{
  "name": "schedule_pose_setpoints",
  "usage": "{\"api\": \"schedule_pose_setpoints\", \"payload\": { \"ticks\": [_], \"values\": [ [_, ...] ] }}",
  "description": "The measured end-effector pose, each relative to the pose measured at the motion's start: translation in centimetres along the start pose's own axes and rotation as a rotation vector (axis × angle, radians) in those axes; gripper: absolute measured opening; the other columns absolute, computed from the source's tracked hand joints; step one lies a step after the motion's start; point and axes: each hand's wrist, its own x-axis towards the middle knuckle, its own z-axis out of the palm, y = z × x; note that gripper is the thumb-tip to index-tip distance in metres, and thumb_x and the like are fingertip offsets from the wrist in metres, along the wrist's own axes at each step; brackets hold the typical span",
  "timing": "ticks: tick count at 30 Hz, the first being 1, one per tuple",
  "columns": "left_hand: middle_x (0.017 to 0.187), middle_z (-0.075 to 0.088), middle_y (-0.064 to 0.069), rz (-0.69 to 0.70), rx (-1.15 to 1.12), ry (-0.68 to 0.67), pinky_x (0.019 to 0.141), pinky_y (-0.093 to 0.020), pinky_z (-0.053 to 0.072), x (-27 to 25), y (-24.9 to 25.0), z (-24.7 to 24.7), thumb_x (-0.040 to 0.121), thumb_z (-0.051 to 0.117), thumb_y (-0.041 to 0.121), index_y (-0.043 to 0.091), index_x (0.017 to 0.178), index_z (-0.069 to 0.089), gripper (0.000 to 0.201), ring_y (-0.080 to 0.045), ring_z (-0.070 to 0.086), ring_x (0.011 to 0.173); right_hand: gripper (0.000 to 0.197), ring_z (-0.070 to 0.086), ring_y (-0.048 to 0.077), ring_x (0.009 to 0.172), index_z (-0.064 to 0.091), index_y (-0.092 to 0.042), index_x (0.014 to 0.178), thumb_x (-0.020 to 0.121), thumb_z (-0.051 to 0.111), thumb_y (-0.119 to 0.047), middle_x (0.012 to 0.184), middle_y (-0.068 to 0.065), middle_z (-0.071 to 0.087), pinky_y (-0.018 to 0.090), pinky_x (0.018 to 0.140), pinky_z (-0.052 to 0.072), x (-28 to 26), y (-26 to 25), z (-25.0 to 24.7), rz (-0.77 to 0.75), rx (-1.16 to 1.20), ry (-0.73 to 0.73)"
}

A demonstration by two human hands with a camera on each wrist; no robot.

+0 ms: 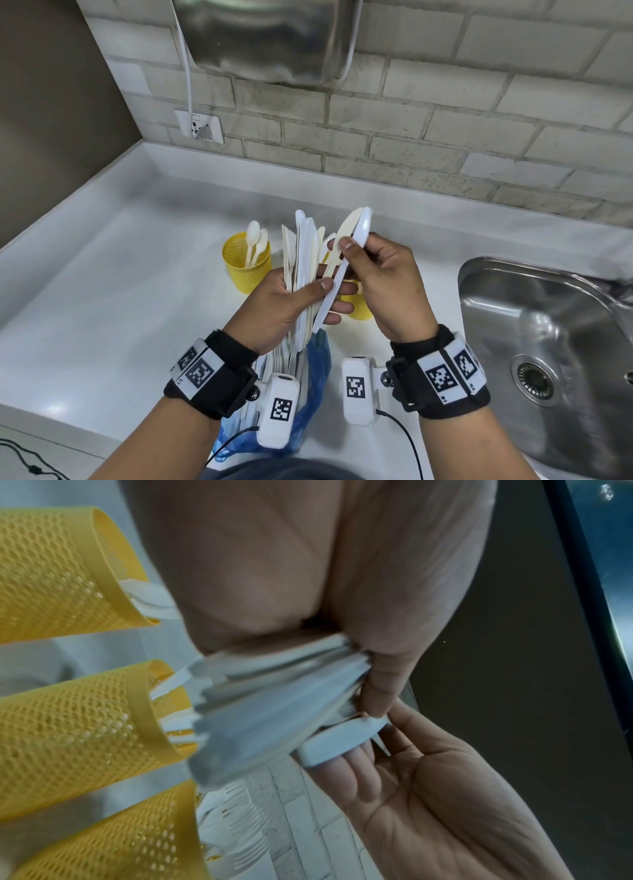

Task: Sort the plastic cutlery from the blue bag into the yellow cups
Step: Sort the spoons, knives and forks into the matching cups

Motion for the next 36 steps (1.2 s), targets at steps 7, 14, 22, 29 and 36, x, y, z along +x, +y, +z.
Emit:
{"api": "schedule_pose_setpoints", "payload": {
  "ticks": [7,14,22,29,36],
  "values": [
    [0.111,0.076,-0.02,-0.037,0.018,-0.04,0.079,-0.042,0.064,0.0,-0.2,0.0,0.097,0.058,0.018,0.005,0.121,0.067,0.028,-0.032,0.077,0.085,0.024,0.066,0.025,0.075,0.07,-0.002,0.096,0.106,0.053,-0.014,0.08,0.009,0.068,0.034,0.069,0.055,1.0,-0.7,-0.8,-0.027,0.281,0.229],
    [0.101,0.078,-0.019,-0.008,0.075,-0.06,0.059,-0.03,0.057,0.0,-0.4,-0.2,0.094,0.06,0.023,0.009,0.118,0.07,0.03,-0.023,0.069,0.059,0.02,0.062,0.029,0.054,0.052,-0.008,0.099,0.111,0.038,-0.018,0.077,0.012,0.06,0.049,0.067,0.06,1.8,-2.4,-2.5,-0.175,0.509,0.436],
    [0.091,0.076,-0.018,0.039,0.089,-0.074,0.057,-0.029,0.05,0.3,-0.5,-0.3,0.095,0.062,0.025,0.018,0.11,0.077,0.023,-0.02,0.054,0.05,0.008,0.034,0.008,0.044,0.063,-0.02,0.093,0.099,0.06,-0.024,0.055,-0.013,0.041,0.023,0.048,0.03,1.1,-1.8,-2.1,-0.153,0.121,0.314],
    [0.094,0.076,-0.02,0.033,0.095,-0.099,0.06,-0.033,0.051,0.5,-0.8,-0.5,0.096,0.064,0.029,0.02,0.111,0.078,0.022,-0.019,0.056,0.051,0.01,0.07,0.009,0.059,0.071,0.002,0.093,0.096,0.068,-0.007,0.071,0.009,0.072,0.017,0.056,0.05,-0.3,-1.5,-0.6,-0.028,-0.061,-0.052],
    [0.097,0.076,-0.022,0.019,0.123,-0.115,0.061,-0.034,0.051,0.3,-0.6,-0.5,0.097,0.061,0.026,0.023,0.107,0.078,0.02,-0.021,0.058,0.054,0.014,0.077,0.026,0.073,0.07,0.003,0.089,0.095,0.072,-0.01,0.086,0.022,0.076,0.035,0.067,0.061,-0.1,-1.5,-0.2,-0.005,-0.047,-0.049]
  ]
}}
